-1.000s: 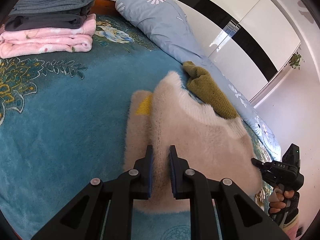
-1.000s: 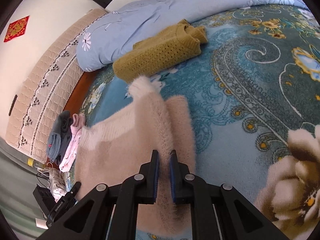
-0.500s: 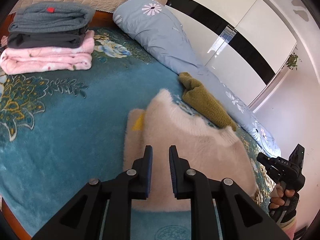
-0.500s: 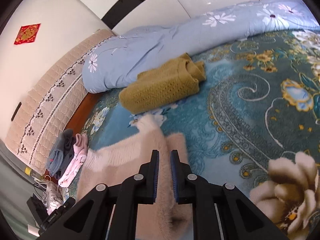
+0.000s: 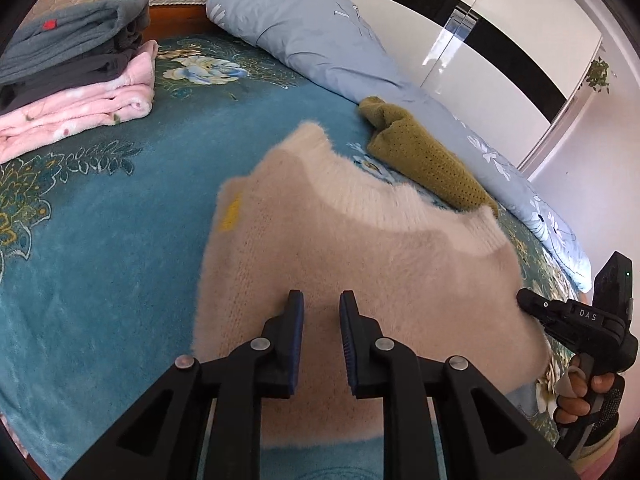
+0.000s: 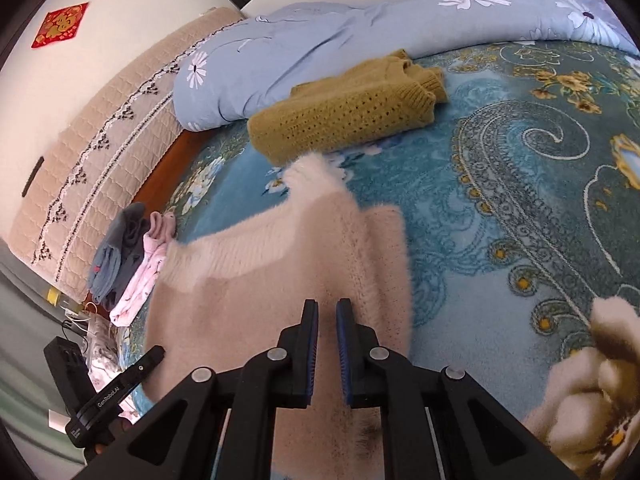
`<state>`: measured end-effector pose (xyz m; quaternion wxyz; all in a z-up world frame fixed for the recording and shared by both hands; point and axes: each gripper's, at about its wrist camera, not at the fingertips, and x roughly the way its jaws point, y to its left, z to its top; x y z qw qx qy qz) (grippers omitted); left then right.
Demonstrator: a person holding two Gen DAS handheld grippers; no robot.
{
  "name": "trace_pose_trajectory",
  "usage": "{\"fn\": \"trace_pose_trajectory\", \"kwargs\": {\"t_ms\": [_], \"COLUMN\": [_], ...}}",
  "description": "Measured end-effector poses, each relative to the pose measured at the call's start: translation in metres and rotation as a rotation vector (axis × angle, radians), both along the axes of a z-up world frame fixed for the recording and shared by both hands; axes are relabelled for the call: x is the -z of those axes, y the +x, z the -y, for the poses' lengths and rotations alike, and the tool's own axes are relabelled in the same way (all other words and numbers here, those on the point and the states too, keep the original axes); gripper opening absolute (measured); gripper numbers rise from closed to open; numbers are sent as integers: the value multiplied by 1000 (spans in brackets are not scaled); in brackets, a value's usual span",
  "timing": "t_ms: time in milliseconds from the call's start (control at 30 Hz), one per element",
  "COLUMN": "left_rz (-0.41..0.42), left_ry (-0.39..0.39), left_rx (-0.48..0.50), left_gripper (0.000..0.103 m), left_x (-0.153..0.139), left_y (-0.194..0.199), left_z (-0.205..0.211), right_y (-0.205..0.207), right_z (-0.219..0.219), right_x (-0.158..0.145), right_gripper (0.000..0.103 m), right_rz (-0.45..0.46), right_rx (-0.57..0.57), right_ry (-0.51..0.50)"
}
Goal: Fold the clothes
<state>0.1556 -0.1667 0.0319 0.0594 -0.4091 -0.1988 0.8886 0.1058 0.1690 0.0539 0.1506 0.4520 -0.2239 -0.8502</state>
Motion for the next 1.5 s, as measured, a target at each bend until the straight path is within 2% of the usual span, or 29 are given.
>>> {"fn": "trace_pose_trajectory", "kwargs": {"t_ms": [67, 133, 200, 300, 333, 400, 467, 500, 533, 600, 667, 800, 900, 1000, 1100, 1200, 1267, 1367, 1500], "left_rz": [1, 4, 9, 4, -3, -16, -23, -24, -25, 1, 62, 145, 205, 250, 281, 294, 294, 283, 304], "left_ry": [8, 53, 117, 180, 173, 155, 139, 134, 129, 110, 112, 158, 216, 253, 258, 241, 264, 246, 293], "left_rx": [8, 6, -2, -13, -22, -40, -66, -81, -96, -109, -92, -23, 34, 75, 109, 128, 146, 161, 163], "left_gripper": [18, 18, 19, 31, 34, 36, 40, 45, 56, 59, 60, 64, 72, 81, 91, 93, 93, 93, 93], "left_x": [1, 1, 0, -6, -8, -13, -17, -18, -19, -15, -4, 15, 30, 37, 37, 35, 35, 36, 41], "left_y": [0, 0, 4, 7, 7, 6, 2, 0, -2, -12, -27, -48, -63, -77, -85, -89, -89, -86, -84], "left_z": [2, 7, 15, 21, 23, 29, 37, 42, 46, 56, 64, 65, 62, 62, 58, 50, 45, 42, 46], "right_y": [1, 1, 3, 7, 8, 7, 3, 2, 0, -2, -4, -10, -15, -19, -22, -24, -24, -23, -23], "right_z": [4, 2, -10, -35, -44, -63, -75, -77, -78, -74, -66, -44, -32, -28, -24, -15, -12, -11, -6], "right_x": [-1, -2, -9, -18, -19, -5, 13, 22, 29, 36, 38, 40, 43, 45, 47, 46, 46, 47, 47], "right_gripper": [12, 12, 12, 16, 18, 29, 47, 63, 68, 73, 85, 89, 92, 93, 96, 97, 97, 97, 96], "right_rz": [-10, -16, -45, -88, -94, -39, 33, 61, 84, 105, 110, 125, 136, 141, 141, 133, 133, 137, 141], "right_rx": [-8, -12, 19, 113, 151, 207, 226, 226, 220, 205, 179, 94, 49, 53, 49, 7, -14, -34, -59], "right_ry": [25, 19, -28, -45, -49, -134, -249, -307, -358, -415, -416, -384, -361, -345, -335, -312, -314, -337, -329]}}
